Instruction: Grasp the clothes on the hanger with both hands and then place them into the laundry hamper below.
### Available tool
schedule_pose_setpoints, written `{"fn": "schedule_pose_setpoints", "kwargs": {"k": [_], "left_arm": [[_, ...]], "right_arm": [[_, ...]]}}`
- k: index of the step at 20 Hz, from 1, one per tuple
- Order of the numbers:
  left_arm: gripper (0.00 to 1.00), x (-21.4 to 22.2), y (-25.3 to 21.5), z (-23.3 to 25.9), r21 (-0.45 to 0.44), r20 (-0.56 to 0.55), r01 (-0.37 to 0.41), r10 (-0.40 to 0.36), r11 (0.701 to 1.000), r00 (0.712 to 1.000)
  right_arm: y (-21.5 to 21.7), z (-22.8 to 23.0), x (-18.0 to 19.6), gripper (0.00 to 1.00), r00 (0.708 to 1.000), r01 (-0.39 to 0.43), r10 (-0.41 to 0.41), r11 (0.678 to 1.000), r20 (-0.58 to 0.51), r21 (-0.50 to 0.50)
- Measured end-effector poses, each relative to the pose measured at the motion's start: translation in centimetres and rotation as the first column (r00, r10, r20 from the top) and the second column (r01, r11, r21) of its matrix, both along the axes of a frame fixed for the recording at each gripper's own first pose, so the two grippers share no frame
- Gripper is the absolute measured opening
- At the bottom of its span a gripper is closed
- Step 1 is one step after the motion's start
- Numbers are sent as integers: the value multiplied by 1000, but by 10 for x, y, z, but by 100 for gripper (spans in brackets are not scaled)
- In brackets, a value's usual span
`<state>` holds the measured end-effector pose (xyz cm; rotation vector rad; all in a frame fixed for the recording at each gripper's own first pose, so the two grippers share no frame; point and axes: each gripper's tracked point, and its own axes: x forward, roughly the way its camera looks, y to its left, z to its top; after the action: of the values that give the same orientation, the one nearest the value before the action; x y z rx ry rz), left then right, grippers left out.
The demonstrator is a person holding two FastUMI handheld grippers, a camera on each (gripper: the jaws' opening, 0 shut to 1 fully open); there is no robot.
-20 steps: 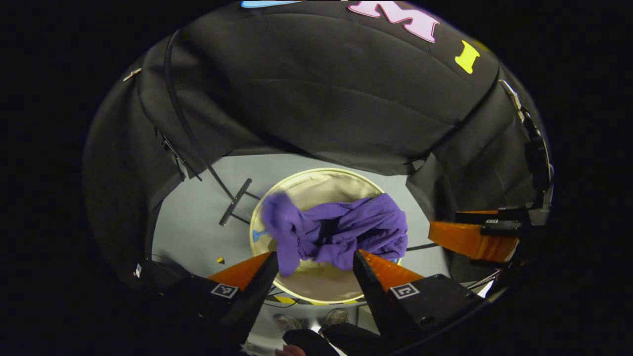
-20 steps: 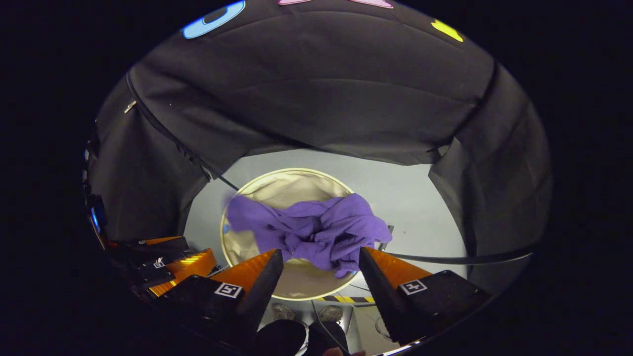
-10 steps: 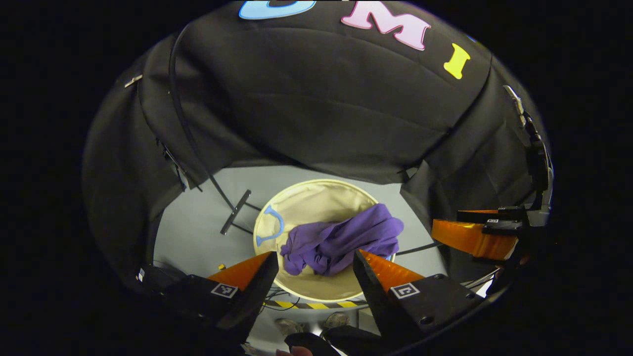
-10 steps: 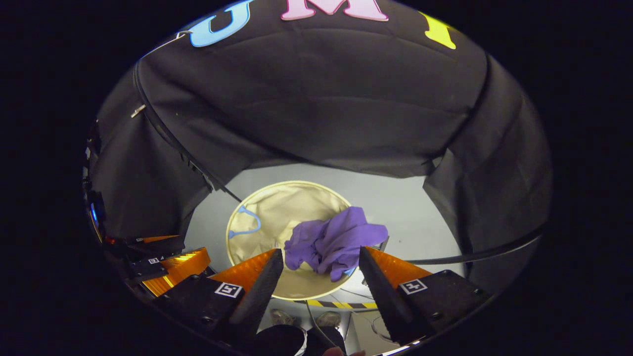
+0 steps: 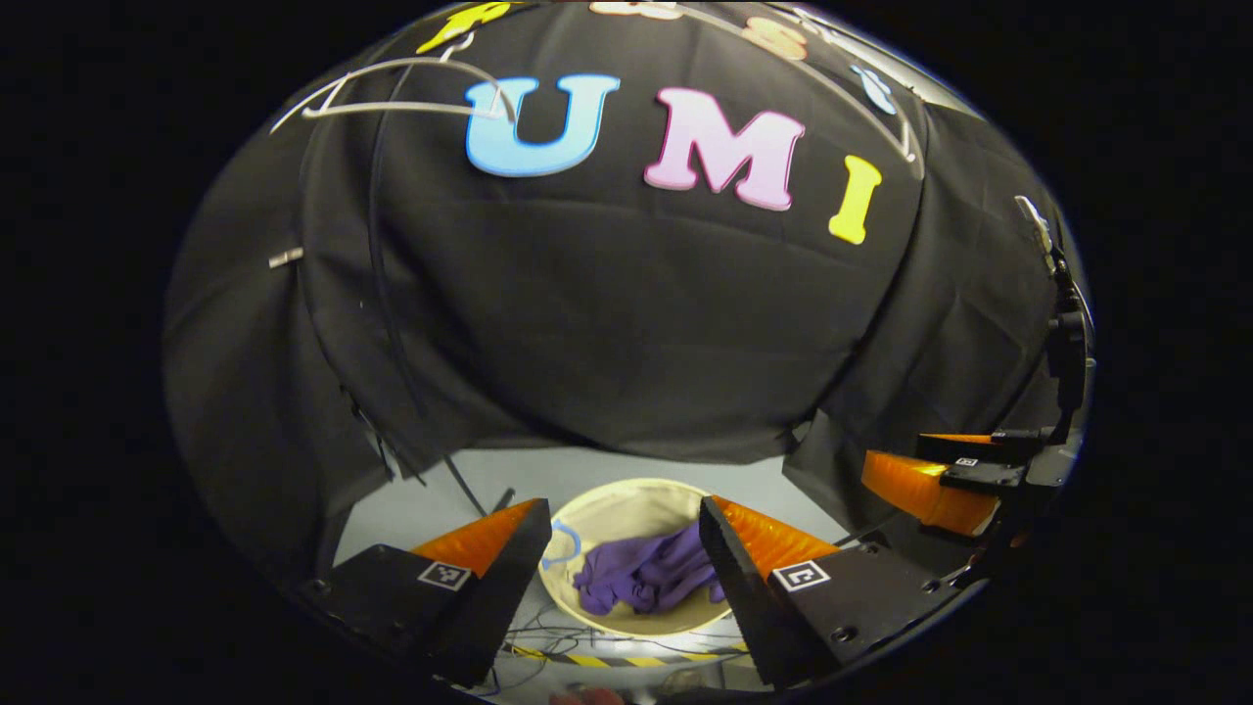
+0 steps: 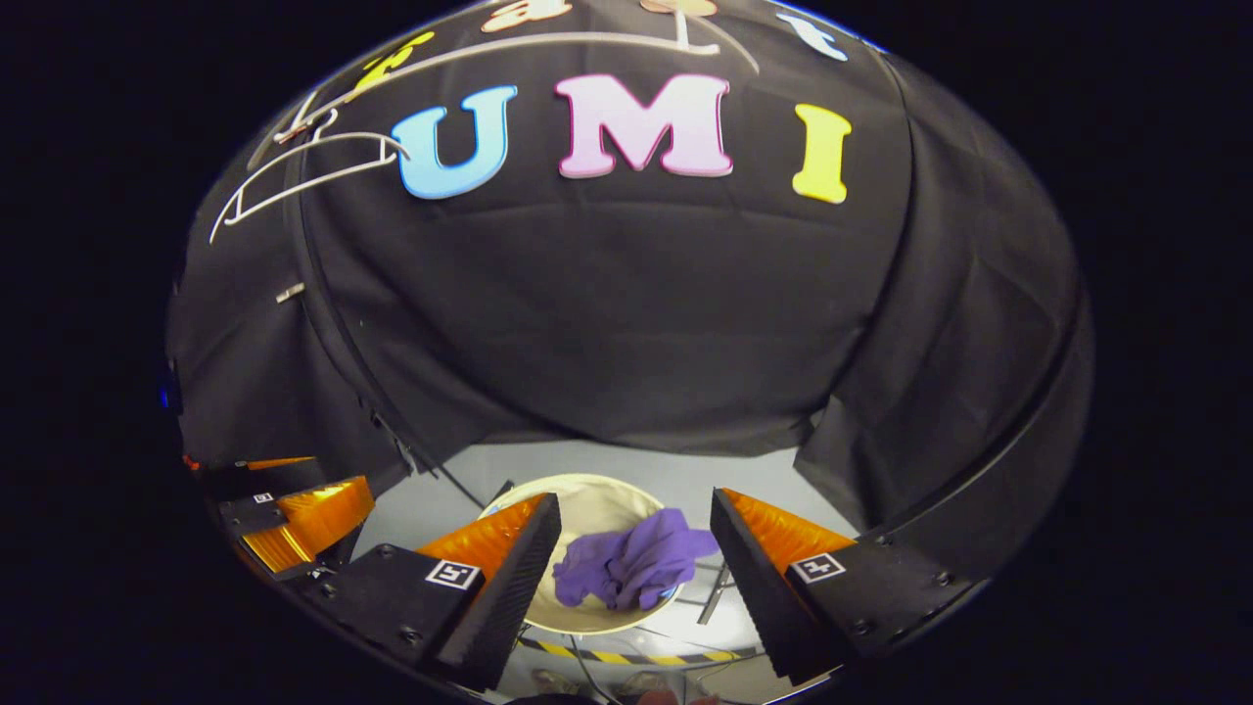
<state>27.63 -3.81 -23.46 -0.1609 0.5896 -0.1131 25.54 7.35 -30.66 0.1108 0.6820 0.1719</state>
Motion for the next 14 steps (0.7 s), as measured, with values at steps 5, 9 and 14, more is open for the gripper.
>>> {"fn": "schedule_pose_setpoints", "kwargs": {"k": [5,9,14], "left_arm": [[95,-9,11,83,12,182,-7,5,1000,983],[95,-29,20,146,23,305,-24,16,999,952],[95,-49,23,207,37,421,-39,19,999,907]], "right_arm": [[-8,98,-5,98,981,27,-29,1000,191,12],[-14,164,-13,98,940,42,-44,999,339,14],[-21,238,-26,98,874,69,-78,997,479,36]]}}
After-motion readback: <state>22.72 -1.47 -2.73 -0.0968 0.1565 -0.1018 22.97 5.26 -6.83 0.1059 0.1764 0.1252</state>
